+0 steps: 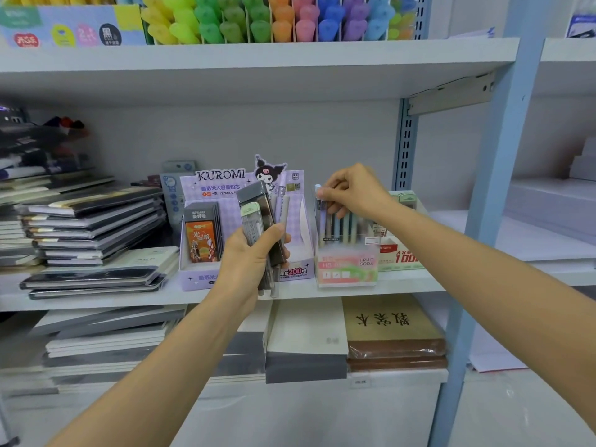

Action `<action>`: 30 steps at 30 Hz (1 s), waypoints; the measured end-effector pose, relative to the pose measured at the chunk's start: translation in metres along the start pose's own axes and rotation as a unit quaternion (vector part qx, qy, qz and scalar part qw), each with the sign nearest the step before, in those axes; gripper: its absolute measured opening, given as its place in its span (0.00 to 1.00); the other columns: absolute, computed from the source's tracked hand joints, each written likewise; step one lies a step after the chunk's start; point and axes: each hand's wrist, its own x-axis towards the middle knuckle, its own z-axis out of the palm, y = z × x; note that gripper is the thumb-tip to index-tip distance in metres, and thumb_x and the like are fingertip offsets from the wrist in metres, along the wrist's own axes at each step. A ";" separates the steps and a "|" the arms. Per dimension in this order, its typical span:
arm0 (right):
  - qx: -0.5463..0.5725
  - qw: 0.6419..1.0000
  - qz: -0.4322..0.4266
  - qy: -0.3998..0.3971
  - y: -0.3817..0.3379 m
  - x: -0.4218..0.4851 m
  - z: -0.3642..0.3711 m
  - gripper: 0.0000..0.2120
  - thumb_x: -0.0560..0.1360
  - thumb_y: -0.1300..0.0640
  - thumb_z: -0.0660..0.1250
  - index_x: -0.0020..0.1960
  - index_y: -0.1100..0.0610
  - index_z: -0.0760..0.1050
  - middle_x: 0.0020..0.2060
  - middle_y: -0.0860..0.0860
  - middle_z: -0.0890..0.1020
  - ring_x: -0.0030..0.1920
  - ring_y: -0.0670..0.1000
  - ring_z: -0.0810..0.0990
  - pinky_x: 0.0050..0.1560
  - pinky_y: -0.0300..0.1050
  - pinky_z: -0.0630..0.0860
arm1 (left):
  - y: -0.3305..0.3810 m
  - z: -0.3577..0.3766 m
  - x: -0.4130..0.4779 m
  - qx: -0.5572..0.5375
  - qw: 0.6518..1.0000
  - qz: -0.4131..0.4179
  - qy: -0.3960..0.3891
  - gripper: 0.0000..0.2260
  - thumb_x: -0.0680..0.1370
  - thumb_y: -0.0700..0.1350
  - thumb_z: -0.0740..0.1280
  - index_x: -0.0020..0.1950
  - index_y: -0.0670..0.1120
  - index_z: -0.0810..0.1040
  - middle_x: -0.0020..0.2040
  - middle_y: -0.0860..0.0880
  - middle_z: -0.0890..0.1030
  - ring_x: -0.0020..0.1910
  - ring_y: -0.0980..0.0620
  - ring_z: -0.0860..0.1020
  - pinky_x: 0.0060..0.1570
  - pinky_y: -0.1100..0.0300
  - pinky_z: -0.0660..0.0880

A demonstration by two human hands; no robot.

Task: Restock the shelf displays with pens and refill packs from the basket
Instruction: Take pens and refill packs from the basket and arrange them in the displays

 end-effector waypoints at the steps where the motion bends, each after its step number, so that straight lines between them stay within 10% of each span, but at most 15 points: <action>1: -0.005 1.000 0.004 0.004 0.001 0.000 0.002 0.08 0.73 0.58 0.73 0.46 0.64 0.81 0.35 0.58 0.84 0.34 0.54 0.85 0.29 0.37 0.78 | 0.000 0.000 0.000 -0.001 1.000 -0.001 -0.001 0.10 0.76 0.47 0.70 0.51 0.41 0.78 0.37 0.47 0.84 0.33 0.52 0.81 0.35 0.58 0.78; 12: 0.014 0.995 -0.040 0.093 -0.019 -0.010 -0.006 0.12 0.74 0.46 0.70 0.48 0.54 0.77 0.32 0.51 0.83 0.26 0.45 0.81 0.25 0.31 0.71 | 0.001 0.001 -0.004 0.002 1.000 -0.008 -0.002 0.10 0.76 0.46 0.71 0.53 0.41 0.78 0.39 0.47 0.84 0.33 0.53 0.80 0.29 0.61 0.76; 19: 0.146 0.984 -0.040 -0.097 -0.039 -0.034 0.003 0.05 0.77 0.55 0.69 0.46 0.56 0.80 0.34 0.47 0.84 0.33 0.45 0.81 0.30 0.35 0.76 | 0.008 0.016 -0.015 0.024 0.999 0.005 -0.045 0.10 0.77 0.44 0.69 0.53 0.37 0.78 0.32 0.50 0.82 0.28 0.56 0.78 0.26 0.66 0.73; 30: 0.199 0.974 -0.038 0.106 -0.026 -0.026 -0.051 0.08 0.80 0.60 0.63 0.54 0.65 0.75 0.39 0.56 0.82 0.35 0.50 0.82 0.39 0.40 0.81 | 0.010 0.008 -0.021 0.051 0.998 -0.018 -0.009 0.07 0.76 0.46 0.71 0.47 0.41 0.81 0.33 0.53 0.84 0.26 0.60 0.77 0.26 0.69 0.73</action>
